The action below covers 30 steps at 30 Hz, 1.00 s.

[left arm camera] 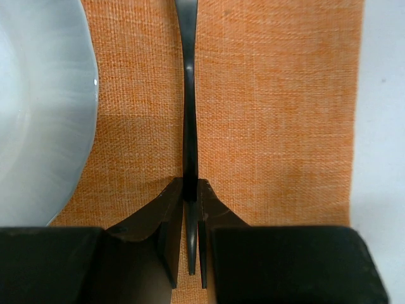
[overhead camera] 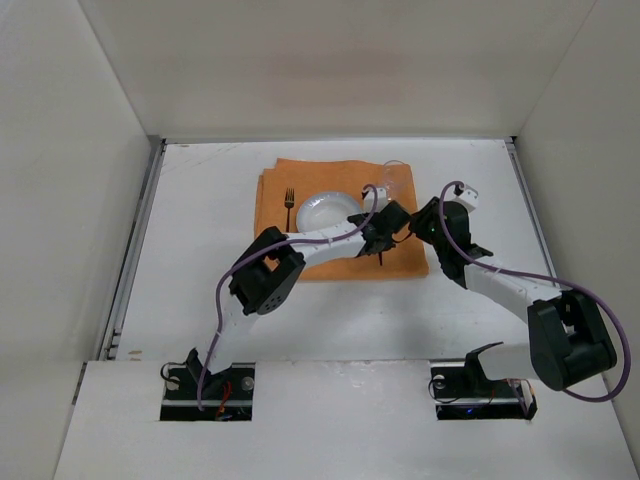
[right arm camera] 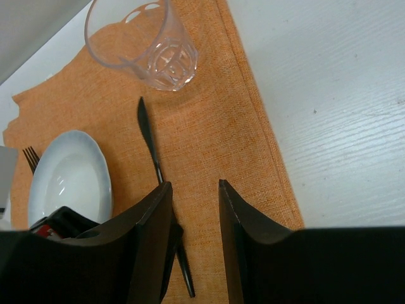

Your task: Set the dinner table for one person

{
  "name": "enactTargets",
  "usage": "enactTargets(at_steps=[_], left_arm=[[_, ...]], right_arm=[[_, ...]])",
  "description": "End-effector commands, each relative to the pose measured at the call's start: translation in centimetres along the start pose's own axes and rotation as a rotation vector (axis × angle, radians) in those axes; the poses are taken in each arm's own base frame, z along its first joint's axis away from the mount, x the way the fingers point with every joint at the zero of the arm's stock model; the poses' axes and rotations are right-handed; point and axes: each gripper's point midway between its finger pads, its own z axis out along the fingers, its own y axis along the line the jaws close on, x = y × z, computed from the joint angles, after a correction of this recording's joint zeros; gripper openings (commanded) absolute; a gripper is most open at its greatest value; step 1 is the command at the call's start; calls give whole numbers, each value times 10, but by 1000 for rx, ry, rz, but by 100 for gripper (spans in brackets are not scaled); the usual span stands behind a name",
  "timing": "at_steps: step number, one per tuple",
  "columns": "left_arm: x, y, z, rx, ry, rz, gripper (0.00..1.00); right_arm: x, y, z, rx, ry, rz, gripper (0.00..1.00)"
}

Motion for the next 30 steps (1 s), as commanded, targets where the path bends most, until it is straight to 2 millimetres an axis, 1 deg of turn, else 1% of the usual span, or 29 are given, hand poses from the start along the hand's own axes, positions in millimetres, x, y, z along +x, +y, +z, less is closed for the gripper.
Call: enactTargets(at_steps=[1,3,6,8,10,13,15,16,18,20,21,22,23,24,25,28,30], left_arm=[[-17,-7,-2,22,-16,-31,2],[-16,-4,1,12,-15,-44,4],[-14,-2,3,10,-6,-49,12],[-17,-3,-2,19,-11,-52,20],[-22,-5,-11,30,-34,-52,25],[-34,-12,-35,68,-65,-49,31],[-47,-19,-60,112,-107,-41,32],[-51,-21,-69,128,-123,-34,32],[-63,-26,-96,179,-167,-20,33],[-76,-25,-126,230,-220,1,33],[-82,-20,-140,242,-243,3,34],[-85,-15,-148,244,-256,5,34],[-89,-6,-159,244,-274,-1,34],[-91,2,-165,236,-285,-7,35],[-91,15,-172,226,-297,-20,35],[-89,64,-187,170,-336,-59,35],[-89,112,-195,103,-381,-110,36]], right_arm=[[-8,8,1,-29,-28,19,41],[-9,9,0,-31,-30,19,41],[-10,9,0,-33,-33,20,43],[-10,9,-1,-34,-34,21,48],[-11,9,-2,-35,-35,21,51],[-12,9,-2,-34,-40,22,53],[-13,8,-3,-30,-45,25,53],[-14,7,-3,-27,-49,29,53],[-16,4,-5,-22,-58,40,54],[-20,1,-6,-12,-76,46,54],[-21,0,-7,-9,-82,49,54],[-23,-1,-8,-7,-88,52,53],[-24,-2,-8,-4,-92,55,53],[-24,-2,-9,-2,-96,57,53],[-25,-3,-9,-1,-100,60,53],[-29,-7,-11,9,-118,66,53],[-32,-11,-12,18,-134,80,53]])
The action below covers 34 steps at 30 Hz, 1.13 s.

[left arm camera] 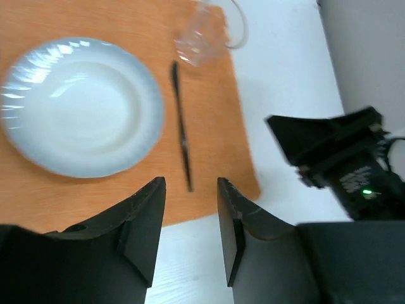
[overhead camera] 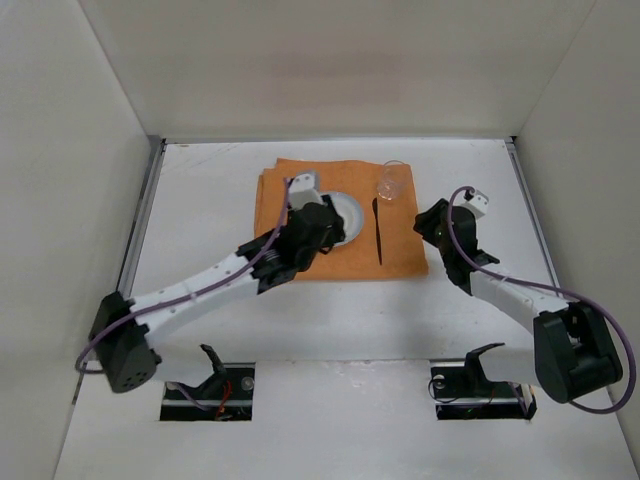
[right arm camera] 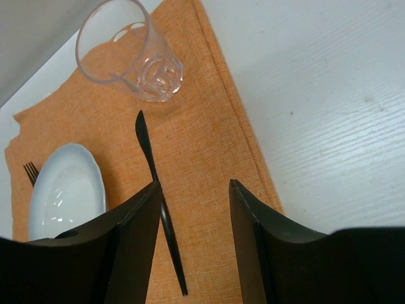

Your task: Set the dinner table for one person

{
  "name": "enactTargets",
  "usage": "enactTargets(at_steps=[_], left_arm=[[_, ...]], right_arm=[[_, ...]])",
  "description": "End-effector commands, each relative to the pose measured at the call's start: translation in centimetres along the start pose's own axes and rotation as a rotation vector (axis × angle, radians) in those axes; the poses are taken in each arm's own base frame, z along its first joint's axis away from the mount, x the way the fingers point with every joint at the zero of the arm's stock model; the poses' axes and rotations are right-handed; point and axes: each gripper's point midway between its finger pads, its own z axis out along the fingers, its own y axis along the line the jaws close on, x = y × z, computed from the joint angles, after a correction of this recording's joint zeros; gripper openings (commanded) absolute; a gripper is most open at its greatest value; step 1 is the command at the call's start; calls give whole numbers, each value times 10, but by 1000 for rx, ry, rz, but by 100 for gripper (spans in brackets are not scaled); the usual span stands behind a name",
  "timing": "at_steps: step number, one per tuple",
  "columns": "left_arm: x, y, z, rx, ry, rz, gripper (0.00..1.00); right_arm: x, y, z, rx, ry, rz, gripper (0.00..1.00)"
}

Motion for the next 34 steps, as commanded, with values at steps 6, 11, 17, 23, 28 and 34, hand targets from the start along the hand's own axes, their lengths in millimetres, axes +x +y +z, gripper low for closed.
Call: enactTargets(at_steps=[6,11,17,23,28,34], left_arm=[[-15,197,-61,-391,-184,-85,40],[4,273,-84,-569,-167,-146,44],[35,311,-80,-673,-98,-239,45],[49,334,-78,-732,-116,-317,46],[52,338,-73,-719,-130,-360,45],[55,331,-63,-703,-95,-334,45]], right_arm=[[-27,-11,-2,22,-112,94,53],[-26,-34,4,97,-119,154,53],[-17,-57,12,178,-111,186,55],[-11,-65,17,211,-93,199,57],[-10,-63,18,203,-88,198,57],[-9,-59,18,185,-76,197,57]])
